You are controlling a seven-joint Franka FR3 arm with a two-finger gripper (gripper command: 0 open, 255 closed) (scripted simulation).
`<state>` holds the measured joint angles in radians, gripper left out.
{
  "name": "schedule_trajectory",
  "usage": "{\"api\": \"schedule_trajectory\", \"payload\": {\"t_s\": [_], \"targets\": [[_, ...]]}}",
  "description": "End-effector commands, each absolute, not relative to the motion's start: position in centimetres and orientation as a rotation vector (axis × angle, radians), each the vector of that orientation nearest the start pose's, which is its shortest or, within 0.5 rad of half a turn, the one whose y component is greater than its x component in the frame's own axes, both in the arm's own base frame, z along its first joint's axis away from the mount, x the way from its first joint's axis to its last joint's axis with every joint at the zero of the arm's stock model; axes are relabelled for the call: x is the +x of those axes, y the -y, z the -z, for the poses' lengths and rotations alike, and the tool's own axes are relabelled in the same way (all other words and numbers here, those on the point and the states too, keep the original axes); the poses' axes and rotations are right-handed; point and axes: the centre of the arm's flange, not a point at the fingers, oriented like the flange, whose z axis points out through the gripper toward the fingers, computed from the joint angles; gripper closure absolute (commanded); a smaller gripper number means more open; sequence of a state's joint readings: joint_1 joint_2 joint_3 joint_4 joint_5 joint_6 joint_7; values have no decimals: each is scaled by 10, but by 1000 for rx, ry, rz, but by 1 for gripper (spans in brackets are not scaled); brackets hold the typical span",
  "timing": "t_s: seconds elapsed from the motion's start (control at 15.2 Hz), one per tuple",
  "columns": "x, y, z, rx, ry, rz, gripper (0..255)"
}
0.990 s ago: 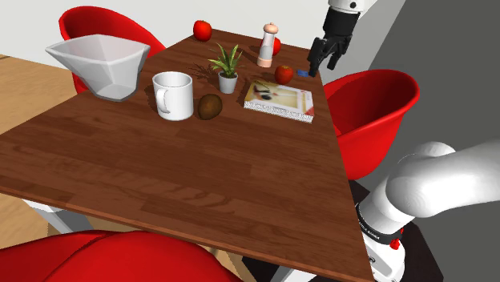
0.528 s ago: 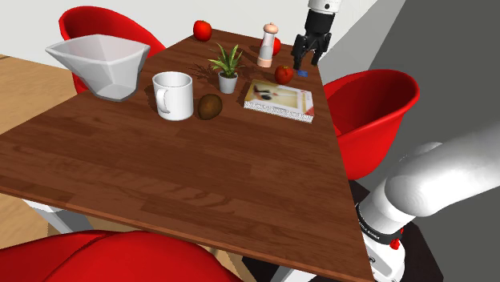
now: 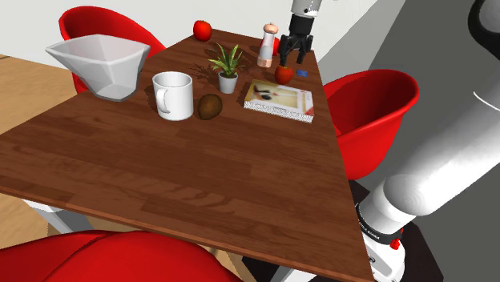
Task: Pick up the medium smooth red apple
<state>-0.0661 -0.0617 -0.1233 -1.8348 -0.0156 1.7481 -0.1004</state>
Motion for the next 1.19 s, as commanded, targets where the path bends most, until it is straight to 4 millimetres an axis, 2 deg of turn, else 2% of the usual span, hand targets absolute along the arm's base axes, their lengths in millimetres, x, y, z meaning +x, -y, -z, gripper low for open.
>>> {"api": "schedule_trajectory", "payload": {"t_s": [0.0,0.26,0.33,0.79,0.92,0.99,1.12], "targets": [[556,123,-539,-3129,-145,-54,0],[602,151,-521,-3101,-166,-80,0],[605,152,-520,-3099,-167,-82,0],[605,152,-480,-3099,-167,-82,0],[605,152,-480,-3099,-167,-82,0],[605,152,-480,-3099,-167,-82,255],[605,152,-481,-3099,-167,-82,255]]}}
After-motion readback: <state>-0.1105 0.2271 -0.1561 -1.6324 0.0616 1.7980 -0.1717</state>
